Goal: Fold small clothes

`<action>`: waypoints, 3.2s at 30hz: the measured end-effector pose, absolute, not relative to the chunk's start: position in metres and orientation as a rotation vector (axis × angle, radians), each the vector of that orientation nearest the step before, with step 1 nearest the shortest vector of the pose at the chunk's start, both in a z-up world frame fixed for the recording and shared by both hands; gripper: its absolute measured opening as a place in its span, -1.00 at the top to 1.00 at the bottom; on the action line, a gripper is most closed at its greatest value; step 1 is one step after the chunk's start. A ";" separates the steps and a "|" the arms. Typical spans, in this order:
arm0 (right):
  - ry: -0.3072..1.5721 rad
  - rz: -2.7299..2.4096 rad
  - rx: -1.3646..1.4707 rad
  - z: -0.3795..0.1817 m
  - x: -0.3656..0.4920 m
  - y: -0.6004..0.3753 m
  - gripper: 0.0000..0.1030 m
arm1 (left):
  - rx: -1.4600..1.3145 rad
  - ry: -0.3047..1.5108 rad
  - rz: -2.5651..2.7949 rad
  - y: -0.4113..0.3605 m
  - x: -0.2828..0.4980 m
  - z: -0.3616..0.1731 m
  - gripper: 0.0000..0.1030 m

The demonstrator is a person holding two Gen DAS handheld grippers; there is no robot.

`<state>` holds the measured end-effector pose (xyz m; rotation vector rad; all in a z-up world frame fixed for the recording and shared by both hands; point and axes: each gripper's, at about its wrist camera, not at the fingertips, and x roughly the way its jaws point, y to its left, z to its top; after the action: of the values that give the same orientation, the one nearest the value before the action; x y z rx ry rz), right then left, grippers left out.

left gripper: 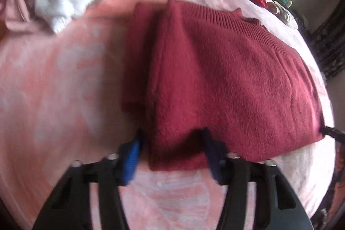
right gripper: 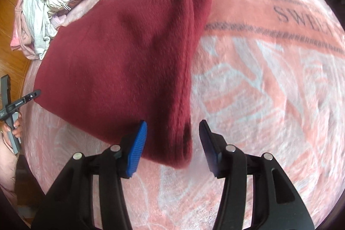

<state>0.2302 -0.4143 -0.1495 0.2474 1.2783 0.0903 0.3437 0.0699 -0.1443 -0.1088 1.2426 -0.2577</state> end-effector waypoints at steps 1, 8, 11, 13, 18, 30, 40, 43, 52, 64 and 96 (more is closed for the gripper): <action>1.279 0.086 0.241 -0.151 0.230 -0.413 0.02 | -0.133 1.248 -0.255 0.073 0.344 -0.145 0.47; 1.273 0.064 0.184 -0.152 0.230 -0.405 0.02 | -0.052 1.267 -0.251 0.079 0.338 -0.135 0.68; 1.281 0.060 0.211 -0.158 0.233 -0.409 -0.01 | 0.011 1.273 -0.219 0.067 0.341 -0.150 0.64; 1.284 0.064 0.227 -0.158 0.232 -0.412 -0.01 | 0.060 1.254 -0.201 0.059 0.338 -0.148 0.60; 1.273 0.089 0.302 -0.135 0.230 -0.423 0.02 | 0.076 1.215 -0.157 0.062 0.329 -0.126 0.02; 1.326 0.052 0.342 -0.125 0.275 -0.426 -0.39 | 0.053 1.138 -0.242 0.002 0.370 -0.098 -0.29; 1.395 0.079 0.337 -0.164 0.287 -0.424 -0.59 | 0.066 1.180 -0.283 -0.005 0.379 -0.138 -0.84; 1.397 0.093 0.297 -0.168 0.287 -0.413 -0.79 | 0.127 1.166 -0.279 -0.013 0.375 -0.143 -0.93; 1.370 0.112 0.340 -0.153 0.288 -0.408 0.57 | 0.071 1.178 -0.297 -0.006 0.379 -0.147 -0.92; 1.361 0.052 0.248 -0.113 0.305 -0.380 0.78 | 0.026 1.259 -0.272 -0.006 0.394 -0.153 -0.92; 1.317 0.424 0.195 -0.076 0.304 -0.247 0.03 | -0.213 1.271 -0.294 0.013 0.399 -0.135 -0.91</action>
<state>0.3039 -0.2473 -0.0760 0.1945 1.3174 0.4239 0.3989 0.0126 -0.1347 -0.2129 1.2714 -0.2944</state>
